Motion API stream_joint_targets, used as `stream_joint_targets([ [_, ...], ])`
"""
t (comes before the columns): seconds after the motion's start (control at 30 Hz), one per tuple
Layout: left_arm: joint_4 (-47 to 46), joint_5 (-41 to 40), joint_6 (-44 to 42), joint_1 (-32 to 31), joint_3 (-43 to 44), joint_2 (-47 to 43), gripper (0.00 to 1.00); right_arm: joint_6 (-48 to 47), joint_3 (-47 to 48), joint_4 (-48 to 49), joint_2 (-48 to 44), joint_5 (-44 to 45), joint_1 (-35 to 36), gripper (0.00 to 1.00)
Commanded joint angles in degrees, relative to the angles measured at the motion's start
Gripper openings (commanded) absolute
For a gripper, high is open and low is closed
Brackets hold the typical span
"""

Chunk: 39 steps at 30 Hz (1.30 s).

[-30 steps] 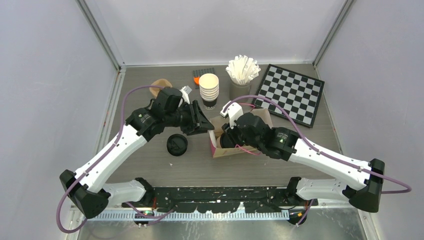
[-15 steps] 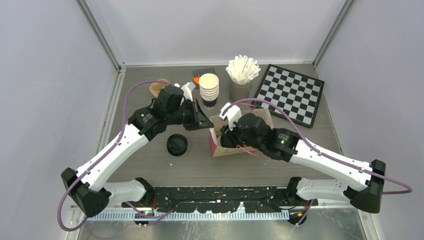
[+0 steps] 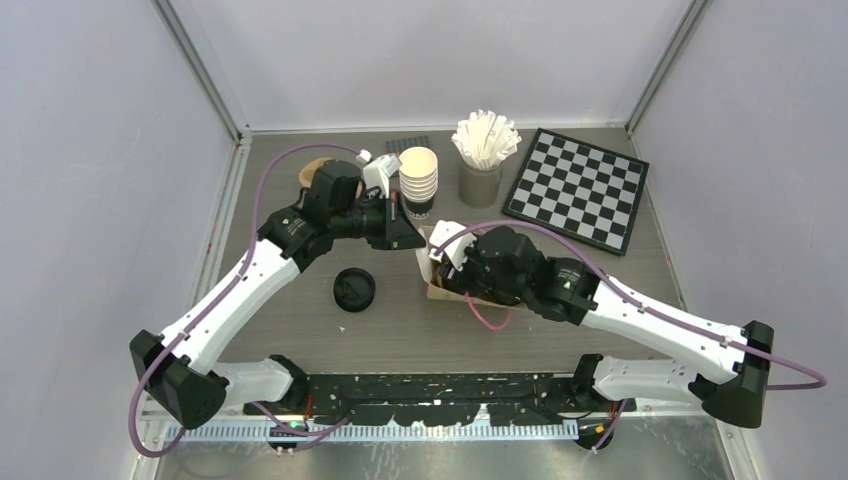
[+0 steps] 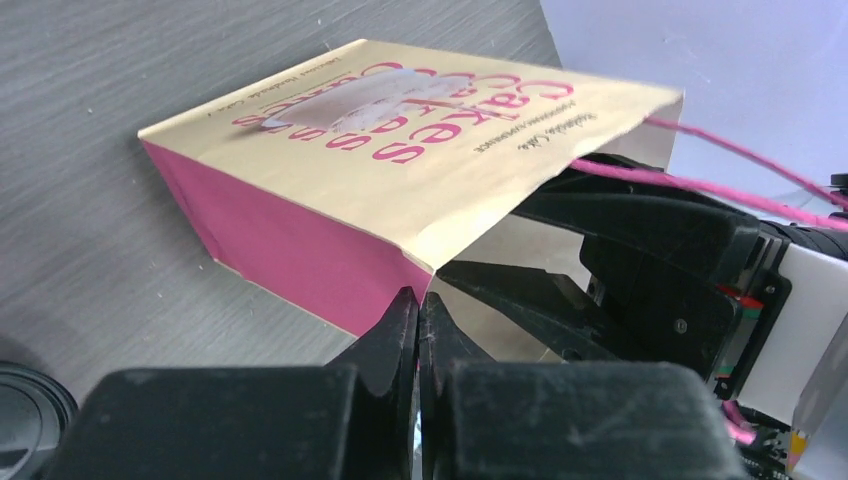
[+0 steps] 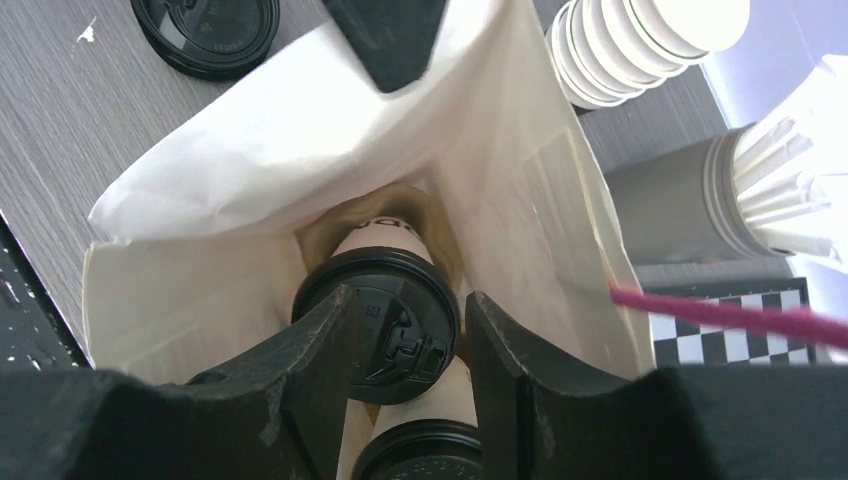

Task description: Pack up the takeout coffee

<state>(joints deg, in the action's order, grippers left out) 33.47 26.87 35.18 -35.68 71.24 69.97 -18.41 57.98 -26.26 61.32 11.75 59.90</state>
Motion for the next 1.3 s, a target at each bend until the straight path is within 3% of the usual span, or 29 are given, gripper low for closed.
stream_joint_targets([
  [0.0,-5.2,6.3,-5.6,1.6,2.6,1.0,0.00,-5.4,4.4,0.3,1.5,-3.0,-0.6,0.49],
  [0.4,-3.3,9.6,-7.2,2.2,5.0,3.6,0.00,-6.3,1.6,-0.7,1.1,-5.0,-1.0,0.47],
  [1.0,-10.3,8.7,-13.5,2.2,2.5,1.1,0.00,-10.2,-2.4,1.3,0.0,-4.7,-1.0,0.46],
  [1.27,-7.1,8.4,-8.5,2.2,-1.1,-1.1,0.17,-8.1,-3.7,1.4,0.0,-5.4,-1.0,0.45],
])
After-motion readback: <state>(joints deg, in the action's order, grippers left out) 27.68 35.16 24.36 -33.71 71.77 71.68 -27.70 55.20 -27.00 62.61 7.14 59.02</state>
